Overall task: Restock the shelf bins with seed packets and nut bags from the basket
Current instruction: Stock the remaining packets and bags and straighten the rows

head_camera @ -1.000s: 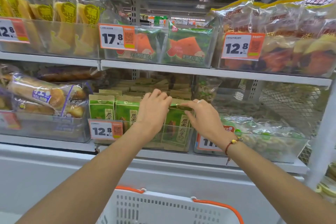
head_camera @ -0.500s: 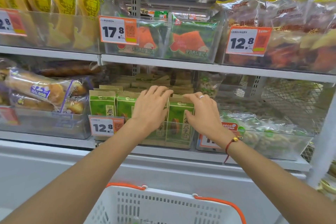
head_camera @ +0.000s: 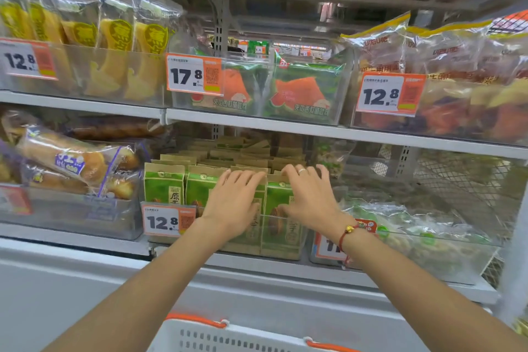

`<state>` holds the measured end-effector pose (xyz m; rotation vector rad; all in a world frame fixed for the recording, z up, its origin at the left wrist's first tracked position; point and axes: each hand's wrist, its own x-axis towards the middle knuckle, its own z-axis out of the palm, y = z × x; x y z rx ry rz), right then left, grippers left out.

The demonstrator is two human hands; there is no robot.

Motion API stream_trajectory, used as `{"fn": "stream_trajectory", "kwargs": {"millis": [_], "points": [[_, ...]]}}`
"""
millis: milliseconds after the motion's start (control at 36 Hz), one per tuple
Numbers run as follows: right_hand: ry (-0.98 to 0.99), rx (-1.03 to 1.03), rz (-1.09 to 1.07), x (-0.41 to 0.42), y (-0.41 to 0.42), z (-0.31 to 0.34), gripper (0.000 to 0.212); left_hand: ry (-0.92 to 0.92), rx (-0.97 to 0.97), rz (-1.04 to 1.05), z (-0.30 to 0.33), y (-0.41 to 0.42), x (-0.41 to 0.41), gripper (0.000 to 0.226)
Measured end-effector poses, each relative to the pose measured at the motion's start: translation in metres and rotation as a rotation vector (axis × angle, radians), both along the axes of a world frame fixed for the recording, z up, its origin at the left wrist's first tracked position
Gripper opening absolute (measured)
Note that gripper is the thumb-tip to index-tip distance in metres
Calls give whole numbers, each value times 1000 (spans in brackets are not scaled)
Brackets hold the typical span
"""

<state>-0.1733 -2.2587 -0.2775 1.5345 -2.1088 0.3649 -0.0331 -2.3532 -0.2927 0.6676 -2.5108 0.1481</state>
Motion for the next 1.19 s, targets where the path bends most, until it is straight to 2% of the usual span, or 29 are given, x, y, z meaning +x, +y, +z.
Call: {"fn": "stream_trajectory", "kwargs": {"millis": [56, 111, 306, 389, 472, 583, 667, 722, 778, 944, 1000, 1083, 1194], "points": [[144, -33, -16, -2, -2, 1, 51, -3, -3, -5, 3, -3, 2, 62], [185, -72, -14, -2, -2, -5, 51, -5, 6, -9, 4, -7, 7, 63], [-12, -36, 78, -10, 13, -24, 59, -40, -3, -34, 1, -15, 24, 70], [-64, -227, 129, -1, 25, -32, 62, 113, 3, -58, -8, -7, 35, 69], [-105, -418, 210, 25, 41, -49, 53, 341, 106, -66, -30, 12, 55, 61], [-41, -451, 223, 51, 57, -84, 52, 502, 264, -18, -84, 31, 94, 45], [-138, -408, 321, 67, 57, -116, 41, 500, 448, 51, -135, 35, 122, 42], [-263, -278, 357, 75, 50, -144, 34, 435, 559, 136, -166, 35, 135, 43], [-368, -64, 347, 83, 42, -174, 32, 320, 654, 195, -191, 34, 141, 37], [-521, 443, 278, 110, 19, -251, 36, 4, 842, 352, -257, 35, 154, 36], [-541, 562, 283, 123, 13, -275, 40, -195, 910, 426, -282, 40, 162, 39], [-480, 699, 312, 141, 4, -310, 44, -532, 942, 416, -323, 50, 175, 44], [-426, 815, 411, 153, -6, -352, 51, -738, 964, 313, -363, 67, 195, 35]]}}
